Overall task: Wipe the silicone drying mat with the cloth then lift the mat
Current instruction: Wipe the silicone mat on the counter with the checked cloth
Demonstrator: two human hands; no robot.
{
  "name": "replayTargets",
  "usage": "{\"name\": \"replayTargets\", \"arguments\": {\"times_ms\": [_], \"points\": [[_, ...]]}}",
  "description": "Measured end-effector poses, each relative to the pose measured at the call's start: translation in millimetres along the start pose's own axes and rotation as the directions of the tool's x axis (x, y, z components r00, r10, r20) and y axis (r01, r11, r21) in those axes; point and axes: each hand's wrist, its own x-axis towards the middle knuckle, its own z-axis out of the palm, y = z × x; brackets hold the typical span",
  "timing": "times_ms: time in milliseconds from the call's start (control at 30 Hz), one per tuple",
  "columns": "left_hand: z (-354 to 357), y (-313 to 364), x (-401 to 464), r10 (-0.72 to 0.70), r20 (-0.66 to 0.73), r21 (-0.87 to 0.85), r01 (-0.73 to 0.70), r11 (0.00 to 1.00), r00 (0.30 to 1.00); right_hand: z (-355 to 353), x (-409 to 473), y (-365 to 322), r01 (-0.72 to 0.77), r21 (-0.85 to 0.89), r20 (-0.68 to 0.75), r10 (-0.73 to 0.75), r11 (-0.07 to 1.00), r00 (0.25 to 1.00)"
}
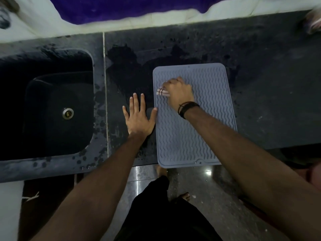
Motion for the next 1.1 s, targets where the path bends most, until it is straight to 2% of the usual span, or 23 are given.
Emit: {"name": "replayTargets", "arguments": {"times_ms": [100,300,400,467,567,633,800,1000,1100], "points": [[-6,-2,28,0.019,-0.006,-0.004,-0.019,1.0,1.0,17,-3,-3,0.016,-0.032,0.029,-0.015,0.999,0.999],[-8,2,51,0.025,-0.024,0.014,-0.025,1.0,0.999,40,-66,-5,0.079,0.018,-0.045,-0.078,0.997,0.996],[-8,2,51,0.022,-0.028,-0.001,-0.022,1.0,0.999,35,-75,-1,0.101,0.009,0.038,-0.101,0.995,0.994],[-7,2,52,0.019,-0.033,0.011,-0.019,1.0,0.999,20,-60,2,0.064,0.041,0.091,-0.067,0.997,0.994],[-6,2,55,0.011,-0.027,0.022,-0.01,1.0,1.0,-4,-9,6,0.007,0.054,-0.026,-0.006,0.998,1.0],[-5,1,55,0.009,-0.028,0.009,-0.008,1.0,1.0,-14,33,7,-0.022,0.048,-0.047,0.024,0.999,0.999],[-4,0,55,0.015,-0.057,-0.008,-0.015,1.0,0.998,-5,63,5,-0.075,-0.056,0.063,0.079,0.996,0.995],[-2,0,54,0.016,-0.073,0.025,-0.014,1.0,0.997,6,-4,-2,0.038,-0.065,0.106,-0.031,0.997,0.994],[-4,1,56,0.008,-0.059,0.013,-0.007,1.0,0.998,2,-24,0,0.095,-0.089,0.18,-0.078,0.991,0.981]]}}
